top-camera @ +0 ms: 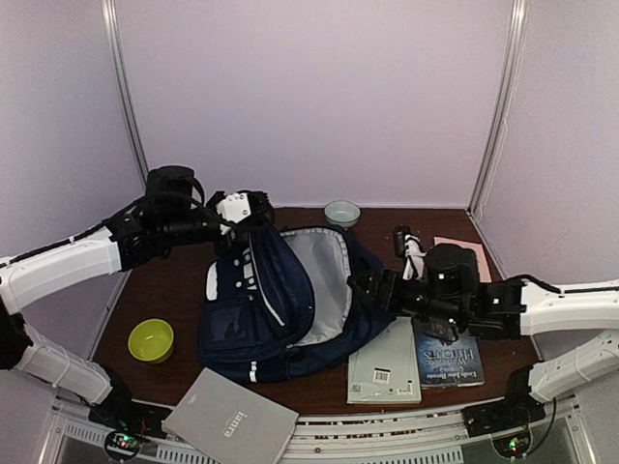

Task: Pack the student bag
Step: Place the student bag at the center of the board, then pick up the book from the center of the board.

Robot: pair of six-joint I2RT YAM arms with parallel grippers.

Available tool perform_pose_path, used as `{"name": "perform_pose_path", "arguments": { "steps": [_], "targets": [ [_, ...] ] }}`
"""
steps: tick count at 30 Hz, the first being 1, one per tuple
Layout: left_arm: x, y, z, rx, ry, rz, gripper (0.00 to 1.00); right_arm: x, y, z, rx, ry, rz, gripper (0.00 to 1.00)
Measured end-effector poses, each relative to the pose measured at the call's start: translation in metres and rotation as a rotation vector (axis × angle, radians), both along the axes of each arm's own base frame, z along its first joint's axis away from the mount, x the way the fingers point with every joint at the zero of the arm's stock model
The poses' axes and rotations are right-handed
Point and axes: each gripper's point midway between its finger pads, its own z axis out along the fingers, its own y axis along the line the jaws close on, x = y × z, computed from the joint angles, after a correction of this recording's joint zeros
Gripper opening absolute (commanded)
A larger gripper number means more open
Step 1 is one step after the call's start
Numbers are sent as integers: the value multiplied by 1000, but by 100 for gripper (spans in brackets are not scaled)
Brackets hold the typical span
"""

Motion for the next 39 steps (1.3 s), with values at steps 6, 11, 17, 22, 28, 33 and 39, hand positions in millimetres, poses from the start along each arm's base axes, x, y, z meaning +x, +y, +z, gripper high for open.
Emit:
{"name": "perform_pose_path", "arguments": {
  "steps": [6,11,17,22,28,33,39],
  "targets": [
    [11,-7,-16,8,48,18,45,-8,-71,-25,-129,50,-100,80],
    [10,-11,-3,-63,113,27,67,-29,-118,-98,-355,202,-129,82],
    [-11,-19,6,-91,253,34,57,-30,-144,-126,-416,313,-192,67],
    [-84,-53,-21,0,403,-40,52,-39,-132,-145,-423,385,-125,55],
    [-177,-88,-97,204,618,-110,47,-57,-118,-160,-460,432,-45,55],
    [-210,-105,-167,382,762,-46,37,-73,-111,-171,-480,452,-2,57],
    [-230,-133,-196,454,870,2,36,-83,-106,-173,-485,445,5,58]
  ]
}}
